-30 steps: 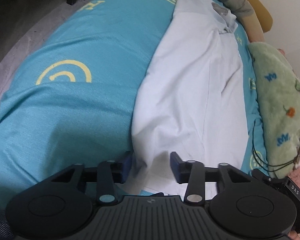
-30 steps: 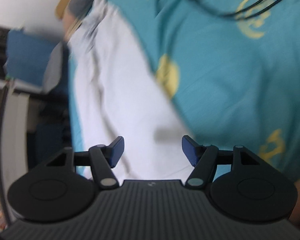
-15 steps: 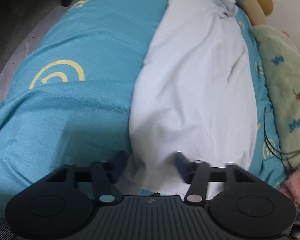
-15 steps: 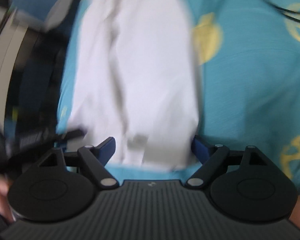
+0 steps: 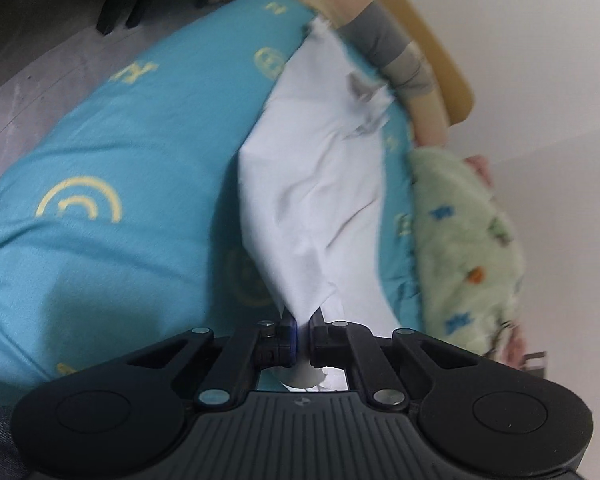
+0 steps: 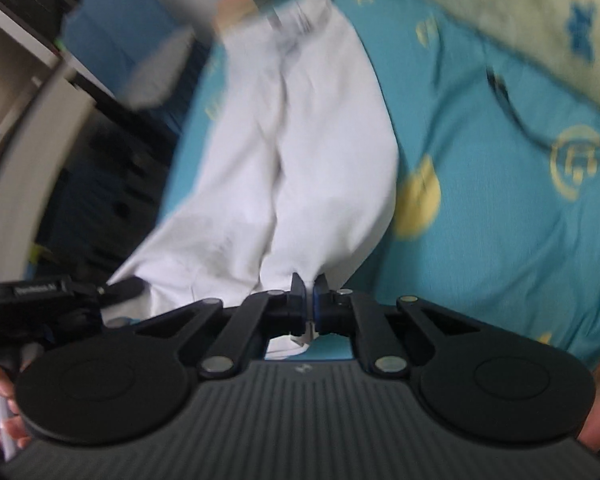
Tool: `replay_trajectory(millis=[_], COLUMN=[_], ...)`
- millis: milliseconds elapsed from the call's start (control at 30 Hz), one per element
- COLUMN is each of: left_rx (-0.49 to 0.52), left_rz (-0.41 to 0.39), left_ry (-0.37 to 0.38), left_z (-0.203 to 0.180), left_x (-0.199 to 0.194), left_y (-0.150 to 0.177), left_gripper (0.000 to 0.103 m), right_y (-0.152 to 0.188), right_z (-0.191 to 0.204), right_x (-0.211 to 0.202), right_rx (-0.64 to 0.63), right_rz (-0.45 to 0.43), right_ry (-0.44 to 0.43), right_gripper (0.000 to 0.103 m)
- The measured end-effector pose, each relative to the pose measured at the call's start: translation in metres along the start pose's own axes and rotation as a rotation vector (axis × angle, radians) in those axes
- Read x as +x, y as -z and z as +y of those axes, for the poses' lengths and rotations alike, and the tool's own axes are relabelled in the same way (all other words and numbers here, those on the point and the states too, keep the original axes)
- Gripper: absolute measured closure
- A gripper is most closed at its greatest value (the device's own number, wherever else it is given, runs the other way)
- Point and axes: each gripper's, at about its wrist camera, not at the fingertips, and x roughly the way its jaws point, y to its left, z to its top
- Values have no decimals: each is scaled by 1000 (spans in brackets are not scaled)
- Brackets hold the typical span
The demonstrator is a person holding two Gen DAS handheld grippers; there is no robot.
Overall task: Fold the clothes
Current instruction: 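Grasp the strip's hem with both tools and lift it toward the collar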
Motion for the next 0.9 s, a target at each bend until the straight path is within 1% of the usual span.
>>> replay_trajectory(millis=[100, 167, 267, 300, 367, 467, 567, 667, 767, 900], left_rx=[31, 42, 68, 77, 111, 122, 121, 122, 138, 180], left_rz=[-50, -67, -76, -72, -68, -40, -26, -24, -35, -65], left_ry=[51, 87, 124, 137, 140, 137, 119, 111, 90, 73], left_z=[-27, -39, -48, -49, -45, -28, -9, -1, -3, -19], left_x=[-25, -41, -65, -72, -87, -100, -101, -95, -83, -62], left_y=[-11, -13, -2, 4, 23, 58, 85, 92, 79, 47], left_gripper=[98, 98, 98, 98, 98, 98, 98, 98, 98, 98], right_y=[-23, -35, -40, -38, -27, 4, 36, 54, 48, 15], right_z=[18, 30, 43, 44, 42, 37, 28, 23, 22, 24], right_x=[-39, -62, -91, -100, -114, -131, -132, -124, -116, -102], right_rx=[-51, -112, -202, -222, -253, -310, -321, -301, -284, -282], right_rz=[-79, -125, -176, -185, -197, -216, -188, -156, -157, -211], right_ry=[-38, -60, -78, -88, -111, -122, -120, -122, -133, -106], right_gripper=[97, 97, 97, 97, 97, 97, 97, 97, 97, 97])
